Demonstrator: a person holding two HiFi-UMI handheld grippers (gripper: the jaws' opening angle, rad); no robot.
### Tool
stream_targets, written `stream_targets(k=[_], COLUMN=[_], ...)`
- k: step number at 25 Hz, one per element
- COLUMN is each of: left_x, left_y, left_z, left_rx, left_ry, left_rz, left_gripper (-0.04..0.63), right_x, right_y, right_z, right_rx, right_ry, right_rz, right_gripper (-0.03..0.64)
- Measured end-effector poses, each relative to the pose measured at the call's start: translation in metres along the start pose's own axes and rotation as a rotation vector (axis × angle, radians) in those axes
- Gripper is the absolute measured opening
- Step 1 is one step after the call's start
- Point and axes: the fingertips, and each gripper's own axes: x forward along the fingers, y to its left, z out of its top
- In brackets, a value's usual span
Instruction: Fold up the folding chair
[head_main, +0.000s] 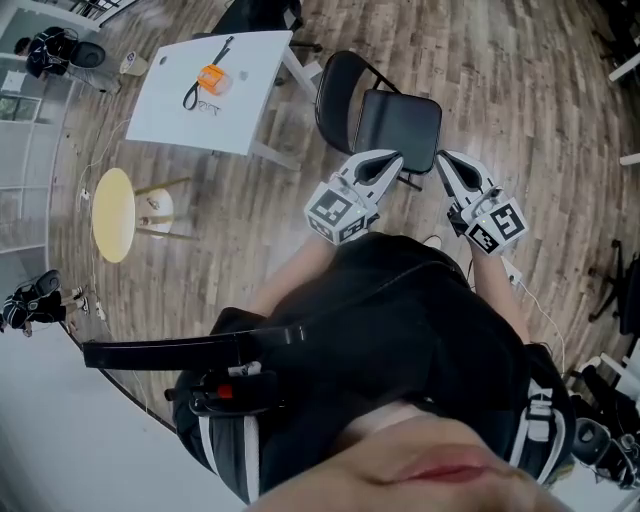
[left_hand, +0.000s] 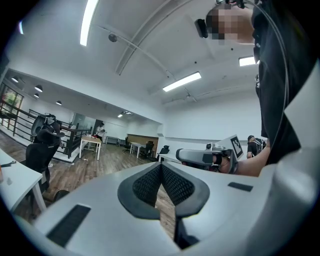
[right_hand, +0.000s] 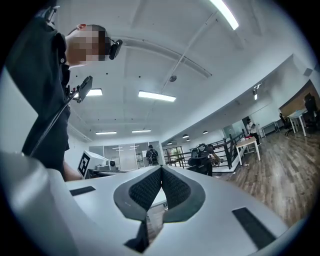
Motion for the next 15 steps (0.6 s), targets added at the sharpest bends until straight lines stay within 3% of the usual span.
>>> stream_targets(k=[8, 15], left_x=[0.002, 0.0035], left_y=[0.0056, 0.01], left_z=[-0.0025, -0.0026], left_rx=[-0.007, -0.004], left_ry=[0.013, 0.016], left_rz=[0.006, 0.02], left_gripper=[0.005, 0.005], right_x=[0.0039, 0.004], right_y=[0.0079, 0.0032], right_z=[-0.0044, -0.0052], right_rx=[-0.014, -0.015], right_ry=[0.023, 0.03], right_rz=[0.041, 0.015], right_gripper=[0.009, 0.009])
